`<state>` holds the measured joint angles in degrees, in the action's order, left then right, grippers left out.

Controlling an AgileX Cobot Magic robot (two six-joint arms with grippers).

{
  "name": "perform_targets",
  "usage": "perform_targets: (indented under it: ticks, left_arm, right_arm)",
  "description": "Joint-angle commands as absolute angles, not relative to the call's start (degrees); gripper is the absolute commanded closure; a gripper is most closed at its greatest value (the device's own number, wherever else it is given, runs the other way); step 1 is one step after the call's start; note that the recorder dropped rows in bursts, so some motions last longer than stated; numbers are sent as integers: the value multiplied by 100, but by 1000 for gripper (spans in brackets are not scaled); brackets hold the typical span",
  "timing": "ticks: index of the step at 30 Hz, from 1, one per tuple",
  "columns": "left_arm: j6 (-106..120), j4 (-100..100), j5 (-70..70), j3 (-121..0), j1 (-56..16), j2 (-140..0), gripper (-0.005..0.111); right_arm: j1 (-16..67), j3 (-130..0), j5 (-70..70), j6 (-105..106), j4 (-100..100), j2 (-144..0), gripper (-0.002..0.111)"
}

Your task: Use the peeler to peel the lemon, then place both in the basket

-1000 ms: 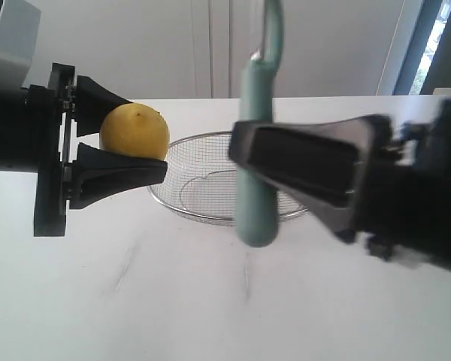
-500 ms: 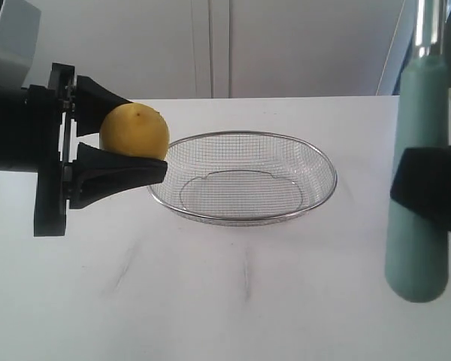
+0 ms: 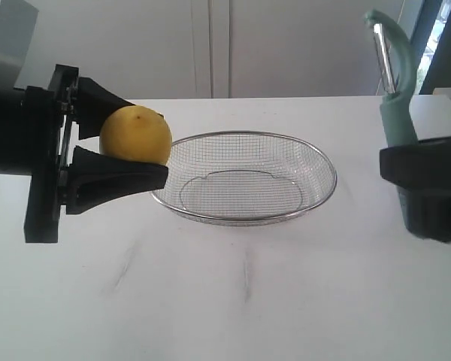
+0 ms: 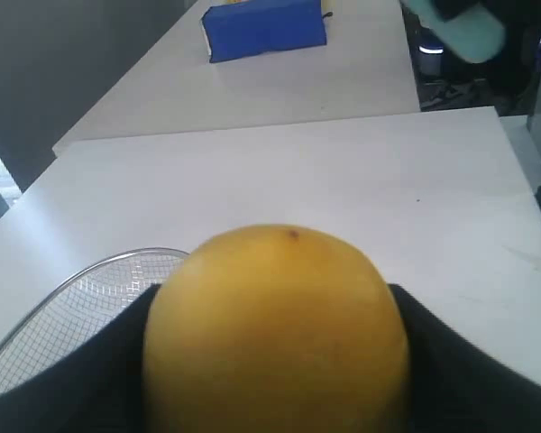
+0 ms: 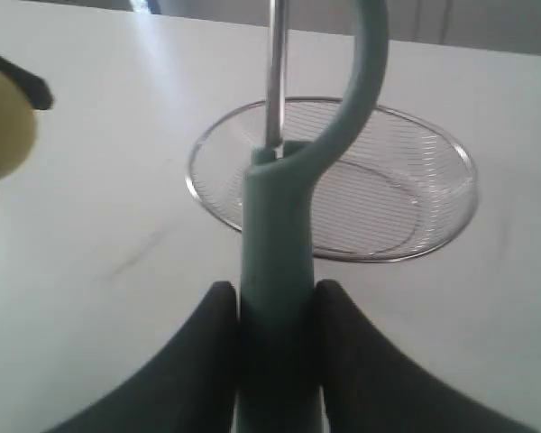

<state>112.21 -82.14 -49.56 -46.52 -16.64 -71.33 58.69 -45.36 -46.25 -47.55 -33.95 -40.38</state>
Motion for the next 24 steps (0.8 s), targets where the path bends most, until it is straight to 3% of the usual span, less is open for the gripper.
perform_targets:
  ticks: [1,17,24]
  left_arm:
    - [11646,-8319,-5236,-4675,-1681,-7079,107]
    - [9411,-8051,-4599,-4868,-1681,-7069,107]
    - [7477,-6137,-4298,-5432,-1681,-7069,107]
  right_arm:
    - [5881,-4957,-5150,-4756,-4167,-4800,108]
    - [5881,-5075,-4993,-4631,-4501,-5756,108]
    - [5881,-5075,-4997,-4643,-4528,-5756,108]
